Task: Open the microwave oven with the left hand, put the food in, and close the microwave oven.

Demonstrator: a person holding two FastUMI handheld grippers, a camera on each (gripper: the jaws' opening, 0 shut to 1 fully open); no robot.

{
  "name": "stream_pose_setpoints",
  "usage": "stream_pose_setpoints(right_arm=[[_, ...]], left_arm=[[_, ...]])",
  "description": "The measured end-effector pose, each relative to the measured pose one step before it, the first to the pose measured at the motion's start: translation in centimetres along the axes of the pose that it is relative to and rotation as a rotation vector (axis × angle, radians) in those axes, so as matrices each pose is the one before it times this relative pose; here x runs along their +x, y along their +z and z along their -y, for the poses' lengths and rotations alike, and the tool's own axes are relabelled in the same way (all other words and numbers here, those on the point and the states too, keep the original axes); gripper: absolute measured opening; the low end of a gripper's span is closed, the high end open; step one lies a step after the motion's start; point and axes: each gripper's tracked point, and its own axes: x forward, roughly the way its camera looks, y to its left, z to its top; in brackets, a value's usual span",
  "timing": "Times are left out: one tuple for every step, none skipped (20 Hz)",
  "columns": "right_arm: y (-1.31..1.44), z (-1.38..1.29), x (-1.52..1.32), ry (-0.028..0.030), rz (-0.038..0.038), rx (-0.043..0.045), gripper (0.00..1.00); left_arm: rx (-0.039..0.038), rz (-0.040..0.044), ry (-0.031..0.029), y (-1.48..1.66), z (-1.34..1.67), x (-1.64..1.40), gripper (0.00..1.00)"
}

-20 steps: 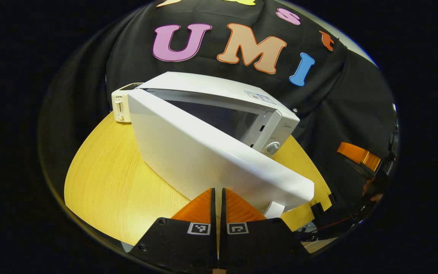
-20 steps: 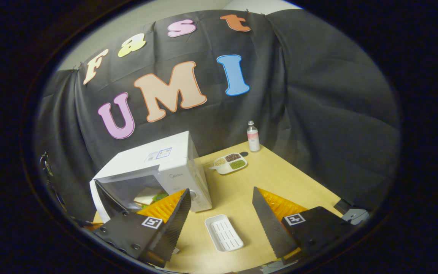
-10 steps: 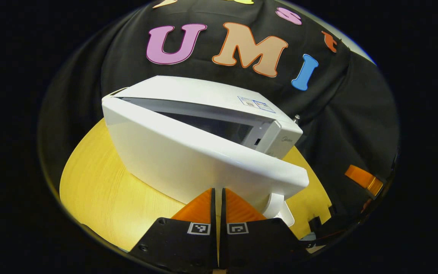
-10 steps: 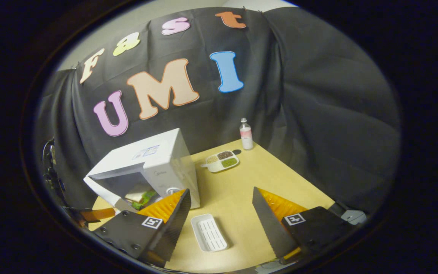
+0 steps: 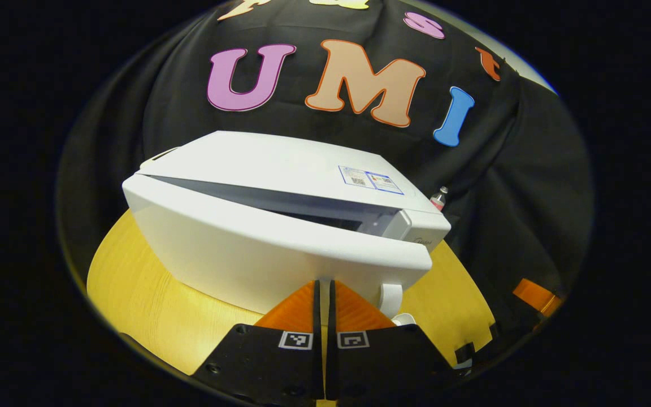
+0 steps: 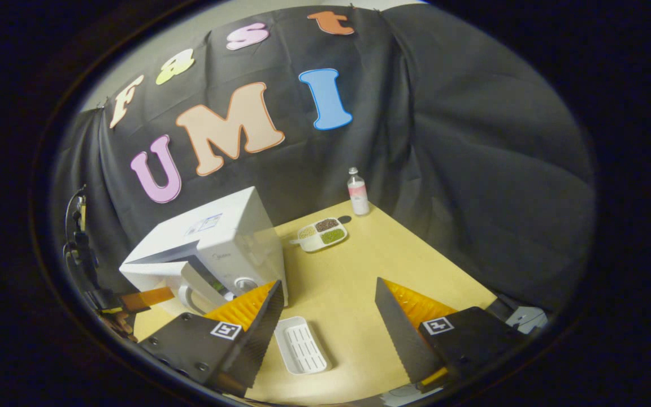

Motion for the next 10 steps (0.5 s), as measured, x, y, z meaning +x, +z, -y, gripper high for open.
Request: stream_pose_setpoints(right_arm=[[0.221,0.354,0.043,-0.00403,0.00124,-0.00117,0.99],[0.151,0.207,-0.030,-0.00082,0.00059,0.00166,0.99],[0.185,0.188,0.054,-0.00007,0.00060,0.00282,0.91],[0.107,0.165,0.114,-0.00140,0.00081,0.00216,0.92],[0.139,0.208,-0.007,-0.00129,0.00118,0.00136,0.91],[0.085,0.178,0.101,-0.00119,0.00049,0.00099,0.91],[0.151,0.136,-0.043,-0.00060,-0.00070,0.00148,0.91],[-0.045,0.096,0.009,-0.00112,0.00021,0.00133,0.91],[0.075,0.080,0.047,-0.00004,-0.00131,0.00096,0.91],[-0.023,0.122,0.003,-0.00035,-0.00185,0.00073,0.91]], left_arm=[[0.01083,0.00607,-0.00330,0.322,0.323,0.328,0.02],[0.01223,0.00497,-0.00025,0.260,0.125,0.374,0.02],[0.01011,0.00599,0.00045,0.304,0.124,0.316,0.02],[0.00648,0.00682,-0.00182,0.179,0.215,0.333,0.02],[0.00388,0.00746,-0.00126,0.272,0.149,0.287,0.02],[0.00205,0.00661,0.00198,0.252,0.033,0.321,0.02],[-0.00051,0.00428,0.00132,0.224,0.043,0.259,0.02],[-0.00343,0.00547,0.00121,0.110,0.104,0.314,0.02],[-0.00449,0.00336,0.00263,0.189,0.017,0.167,0.02],[-0.01026,-0.00420,-0.00151,-0.131,0.066,0.139,0.02]])
